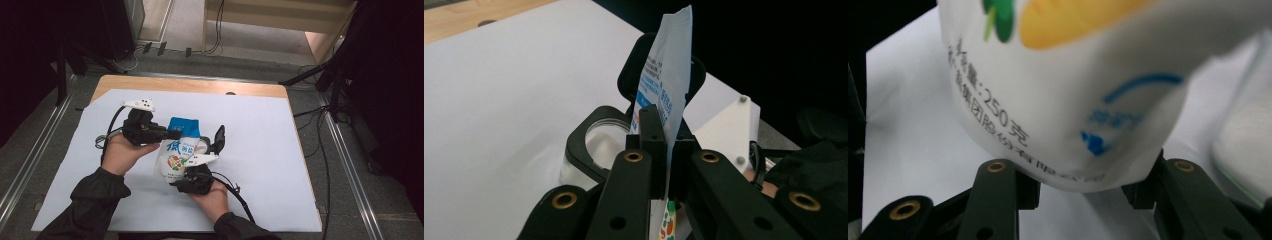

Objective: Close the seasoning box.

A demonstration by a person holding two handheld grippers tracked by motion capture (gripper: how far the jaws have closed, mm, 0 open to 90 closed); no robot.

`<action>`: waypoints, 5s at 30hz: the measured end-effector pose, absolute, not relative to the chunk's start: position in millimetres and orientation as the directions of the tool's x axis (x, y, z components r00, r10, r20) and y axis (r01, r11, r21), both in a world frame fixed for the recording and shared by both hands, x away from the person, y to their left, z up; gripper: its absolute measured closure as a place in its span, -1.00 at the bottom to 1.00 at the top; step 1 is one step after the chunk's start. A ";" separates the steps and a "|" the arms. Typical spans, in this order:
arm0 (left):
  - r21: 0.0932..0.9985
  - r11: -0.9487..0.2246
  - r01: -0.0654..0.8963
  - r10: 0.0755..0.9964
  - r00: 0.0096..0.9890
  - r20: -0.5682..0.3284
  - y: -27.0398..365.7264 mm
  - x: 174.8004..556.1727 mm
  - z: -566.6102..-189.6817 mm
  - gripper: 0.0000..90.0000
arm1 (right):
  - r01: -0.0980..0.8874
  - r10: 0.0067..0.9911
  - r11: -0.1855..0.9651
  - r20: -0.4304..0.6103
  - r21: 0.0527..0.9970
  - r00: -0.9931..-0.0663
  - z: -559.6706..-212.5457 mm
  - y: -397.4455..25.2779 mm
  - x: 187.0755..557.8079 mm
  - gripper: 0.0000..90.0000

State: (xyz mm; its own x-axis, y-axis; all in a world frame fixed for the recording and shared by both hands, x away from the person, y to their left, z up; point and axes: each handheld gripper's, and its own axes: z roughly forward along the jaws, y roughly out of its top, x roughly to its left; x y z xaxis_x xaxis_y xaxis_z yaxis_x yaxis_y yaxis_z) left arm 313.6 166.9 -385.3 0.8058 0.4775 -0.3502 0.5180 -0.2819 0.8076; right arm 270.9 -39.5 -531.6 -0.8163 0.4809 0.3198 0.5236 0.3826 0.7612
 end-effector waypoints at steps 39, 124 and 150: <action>0.834 -0.141 0.534 0.618 0.705 -0.347 231.0 317.5 -376.2 1.00 | 0.455 0.444 0.436 0.254 0.776 -0.859 -475.1 -136.4 267.0 0.06; 0.839 -0.167 0.518 0.759 0.610 -0.226 288.6 290.8 -454.6 -0.19 | 0.491 0.554 0.227 0.303 0.841 -0.775 -442.5 -155.6 340.6 1.00; 0.816 -0.183 0.548 0.758 0.607 -0.238 295.1 283.4 -464.9 -0.17 | 0.463 0.526 0.280 0.269 0.841 -0.807 -448.3 -142.7 345.2 0.54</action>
State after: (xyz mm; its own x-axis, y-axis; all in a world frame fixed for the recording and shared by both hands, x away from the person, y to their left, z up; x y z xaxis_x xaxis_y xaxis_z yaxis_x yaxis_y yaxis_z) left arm 283.4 295.1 -464.9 0.6070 0.7584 -0.2375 0.5479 -0.1828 0.8164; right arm 345.2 -142.7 -448.3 -0.8068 0.5261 0.2688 0.4628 0.2800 0.8411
